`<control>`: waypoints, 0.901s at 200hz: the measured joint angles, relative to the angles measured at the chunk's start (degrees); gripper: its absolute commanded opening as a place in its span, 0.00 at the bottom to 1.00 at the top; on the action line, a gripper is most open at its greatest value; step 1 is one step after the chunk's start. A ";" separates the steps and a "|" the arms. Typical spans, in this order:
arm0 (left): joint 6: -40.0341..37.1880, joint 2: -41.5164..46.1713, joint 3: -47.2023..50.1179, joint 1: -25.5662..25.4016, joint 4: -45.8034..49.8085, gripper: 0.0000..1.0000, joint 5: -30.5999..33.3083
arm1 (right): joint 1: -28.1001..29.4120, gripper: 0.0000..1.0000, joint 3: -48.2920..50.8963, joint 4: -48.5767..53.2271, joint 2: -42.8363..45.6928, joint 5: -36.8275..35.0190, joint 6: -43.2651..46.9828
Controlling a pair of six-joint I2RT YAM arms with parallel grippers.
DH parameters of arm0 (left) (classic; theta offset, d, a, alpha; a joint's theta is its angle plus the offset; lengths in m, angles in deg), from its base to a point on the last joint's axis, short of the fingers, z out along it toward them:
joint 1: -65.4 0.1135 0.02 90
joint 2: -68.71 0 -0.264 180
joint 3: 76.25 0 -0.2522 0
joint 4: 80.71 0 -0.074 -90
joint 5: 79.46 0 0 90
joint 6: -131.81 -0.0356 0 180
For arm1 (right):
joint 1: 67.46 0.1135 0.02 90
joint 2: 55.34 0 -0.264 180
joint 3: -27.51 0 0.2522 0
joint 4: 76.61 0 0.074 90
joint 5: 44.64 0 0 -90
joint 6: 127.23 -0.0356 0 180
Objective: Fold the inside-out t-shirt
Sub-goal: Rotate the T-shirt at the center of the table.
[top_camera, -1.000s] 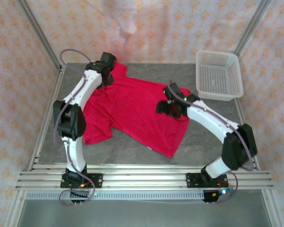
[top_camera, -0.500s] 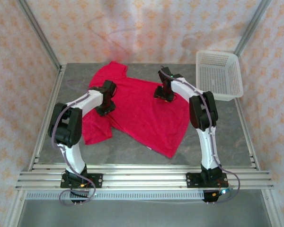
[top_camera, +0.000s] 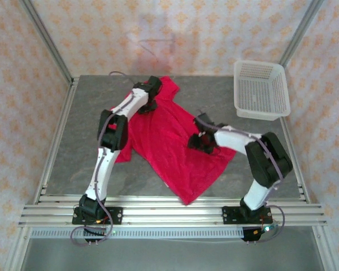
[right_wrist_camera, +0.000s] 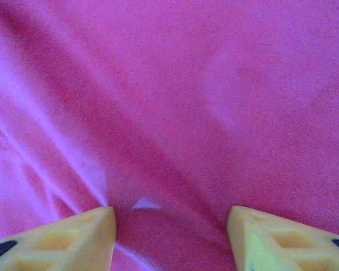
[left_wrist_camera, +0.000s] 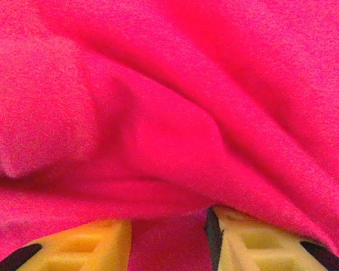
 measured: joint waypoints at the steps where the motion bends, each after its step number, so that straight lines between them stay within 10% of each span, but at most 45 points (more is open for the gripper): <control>1: -0.09 -0.24 -0.42 -0.17 0.07 0.44 -0.04 | 0.37 0.56 0.17 -0.04 0.20 0.07 -0.20; 35: -3.37 -5.20 -10.88 -6.84 1.03 0.54 -5.70 | 9.18 0.58 3.43 0.46 4.76 0.98 -4.31; 106: -6.25 14.49 6.60 -0.81 1.57 0.57 -7.72 | -3.67 0.58 -5.38 4.87 8.07 -2.91 -0.13; 141: -6.27 26.86 16.52 5.70 -0.66 0.55 -6.73 | -7.56 0.57 -21.22 5.53 -2.29 -4.33 3.32; 180: -6.67 21.64 18.01 5.31 -1.55 0.53 -7.61 | -9.77 0.55 -44.19 7.76 -22.49 -6.25 5.86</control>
